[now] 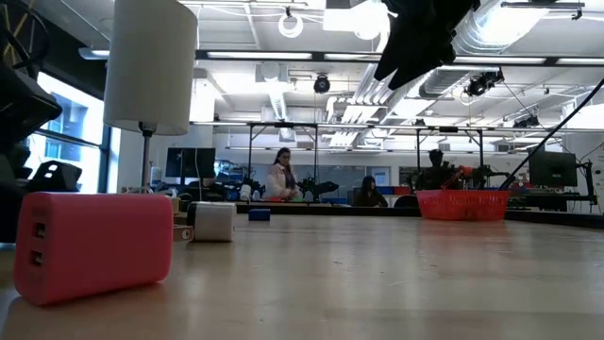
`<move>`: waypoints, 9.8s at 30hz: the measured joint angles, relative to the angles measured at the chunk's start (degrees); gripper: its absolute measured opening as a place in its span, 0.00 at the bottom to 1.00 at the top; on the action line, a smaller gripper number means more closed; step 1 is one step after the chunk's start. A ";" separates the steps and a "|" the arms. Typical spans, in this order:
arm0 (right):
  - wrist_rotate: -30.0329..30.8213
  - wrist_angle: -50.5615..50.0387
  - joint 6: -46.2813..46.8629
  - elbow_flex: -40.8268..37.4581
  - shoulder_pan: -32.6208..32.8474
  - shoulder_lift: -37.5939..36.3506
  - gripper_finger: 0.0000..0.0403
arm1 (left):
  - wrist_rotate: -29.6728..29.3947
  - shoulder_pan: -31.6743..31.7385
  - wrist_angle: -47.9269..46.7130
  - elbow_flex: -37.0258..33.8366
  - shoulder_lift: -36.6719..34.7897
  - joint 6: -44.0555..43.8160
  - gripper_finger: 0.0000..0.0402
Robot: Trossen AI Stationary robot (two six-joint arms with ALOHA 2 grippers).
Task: Pick & Place Office items
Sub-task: Put the white charger adapter into the top red basket
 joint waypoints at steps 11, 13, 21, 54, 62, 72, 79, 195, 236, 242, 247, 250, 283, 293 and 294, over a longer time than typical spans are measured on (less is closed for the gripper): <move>0.00 0.12 -0.02 0.00 0.00 0.00 0.63 | 2.19 2.92 3.92 -0.73 0.83 5.08 0.57; 0.00 0.22 -0.02 0.00 0.00 0.00 0.63 | 4.86 4.66 5.19 -0.71 0.80 6.95 0.57; 0.00 0.20 -0.04 0.00 0.00 0.00 0.63 | 16.95 11.96 10.20 -0.84 0.80 15.08 0.57; -0.44 0.42 0.22 0.00 0.00 0.00 0.63 | 29.85 23.94 15.75 0.34 3.05 20.01 0.57; -0.47 0.42 0.23 0.00 0.00 0.00 0.63 | 29.83 24.03 34.13 0.65 14.54 18.70 0.57; -2.84 0.42 0.22 0.00 0.00 0.00 0.63 | 29.99 23.92 36.22 0.54 16.41 18.26 0.57; -2.84 0.42 0.22 0.00 0.00 0.00 0.63 | 30.08 23.90 36.27 0.52 16.41 18.21 0.57; 0.00 33.36 13.52 -20.15 17.63 0.00 0.63 | 26.17 25.16 33.74 9.04 15.60 32.53 0.33; -1.75 57.90 22.41 -25.77 17.22 0.00 0.63 | 18.24 25.27 9.79 9.20 -12.92 56.18 0.33; -1.77 58.38 22.53 -25.77 17.22 0.00 0.63 | 17.14 25.11 9.77 9.24 -12.90 56.92 0.33; -3.39 59.23 22.74 -25.75 17.12 0.00 0.63 | 16.76 25.10 9.83 9.75 -12.90 59.49 0.33; -3.87 60.71 22.71 -25.75 17.06 0.87 0.63 | 16.74 25.10 9.96 10.64 -12.90 59.85 0.33; -15.08 83.98 19.59 -25.73 12.98 14.25 0.63 | 16.88 25.10 9.71 13.16 -12.88 63.11 0.33; -15.08 84.18 19.20 -25.73 12.98 14.25 0.63 | 17.36 25.23 9.41 14.22 -12.88 63.14 0.33; -15.08 84.18 19.17 -25.73 12.98 14.25 0.63 | 17.36 25.23 9.38 14.22 -12.88 63.12 0.33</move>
